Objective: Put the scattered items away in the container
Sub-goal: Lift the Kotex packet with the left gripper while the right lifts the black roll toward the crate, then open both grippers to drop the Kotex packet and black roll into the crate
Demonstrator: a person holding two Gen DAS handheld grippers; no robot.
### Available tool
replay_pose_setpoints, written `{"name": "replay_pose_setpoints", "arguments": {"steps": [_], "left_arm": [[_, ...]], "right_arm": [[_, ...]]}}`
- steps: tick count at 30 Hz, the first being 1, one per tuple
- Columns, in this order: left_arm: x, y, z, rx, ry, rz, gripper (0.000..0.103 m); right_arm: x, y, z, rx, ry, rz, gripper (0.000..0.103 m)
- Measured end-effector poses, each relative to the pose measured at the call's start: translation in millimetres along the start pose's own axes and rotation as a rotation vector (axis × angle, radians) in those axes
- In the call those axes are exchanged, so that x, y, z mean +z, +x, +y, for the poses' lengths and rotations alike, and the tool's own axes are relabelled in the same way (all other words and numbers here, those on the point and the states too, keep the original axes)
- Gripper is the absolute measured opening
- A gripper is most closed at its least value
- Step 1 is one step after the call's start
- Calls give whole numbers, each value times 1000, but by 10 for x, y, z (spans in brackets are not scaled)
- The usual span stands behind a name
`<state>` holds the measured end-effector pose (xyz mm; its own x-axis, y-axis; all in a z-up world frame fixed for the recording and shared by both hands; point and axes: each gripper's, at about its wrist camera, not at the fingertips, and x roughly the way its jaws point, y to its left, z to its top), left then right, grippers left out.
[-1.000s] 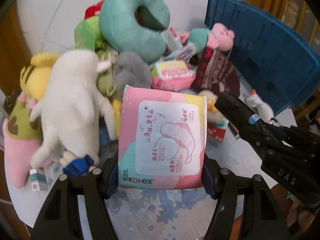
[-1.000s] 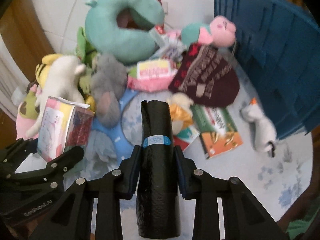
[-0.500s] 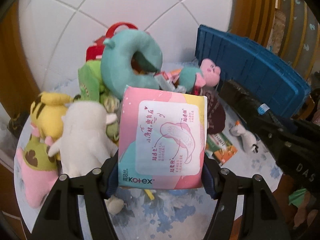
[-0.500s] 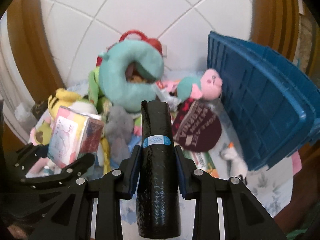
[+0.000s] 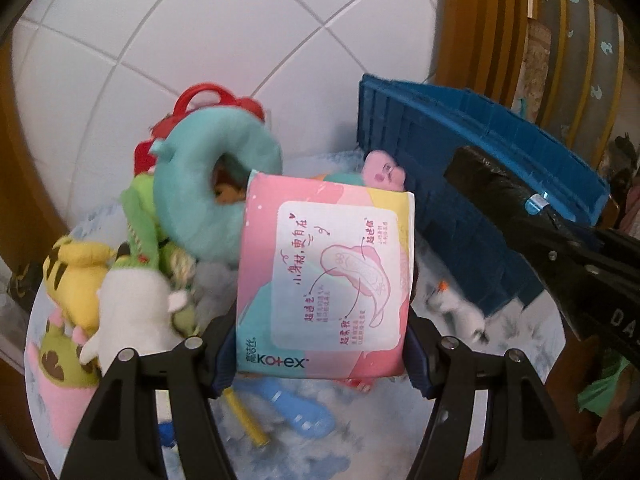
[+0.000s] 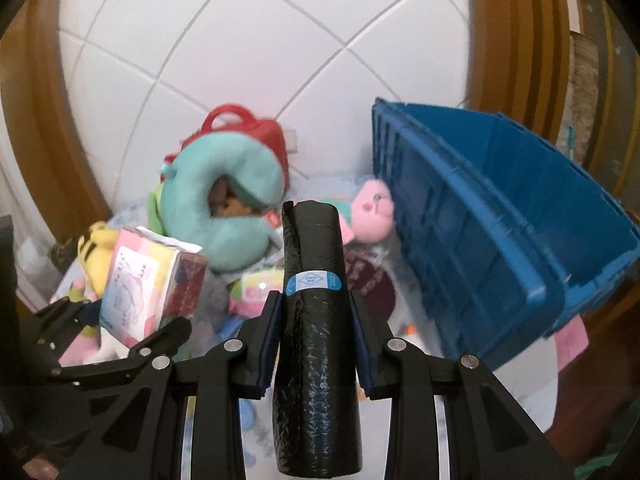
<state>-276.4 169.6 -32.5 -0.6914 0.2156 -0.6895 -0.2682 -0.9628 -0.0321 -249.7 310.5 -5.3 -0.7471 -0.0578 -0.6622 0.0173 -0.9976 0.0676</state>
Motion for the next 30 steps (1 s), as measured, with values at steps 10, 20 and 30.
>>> {"name": "replay_pose_setpoints", "arguments": {"steps": [10, 20, 30], "left_arm": [[1078, 131, -1435, 3, -18, -114, 66], [1732, 830, -2928, -65, 53, 35, 66], [1770, 1228, -3311, -23, 86, 104, 69]], "right_arm": [[773, -299, -1449, 14, -56, -138, 32], [1049, -22, -2957, -64, -15, -79, 32], [966, 222, -3661, -89, 44, -19, 32]]}}
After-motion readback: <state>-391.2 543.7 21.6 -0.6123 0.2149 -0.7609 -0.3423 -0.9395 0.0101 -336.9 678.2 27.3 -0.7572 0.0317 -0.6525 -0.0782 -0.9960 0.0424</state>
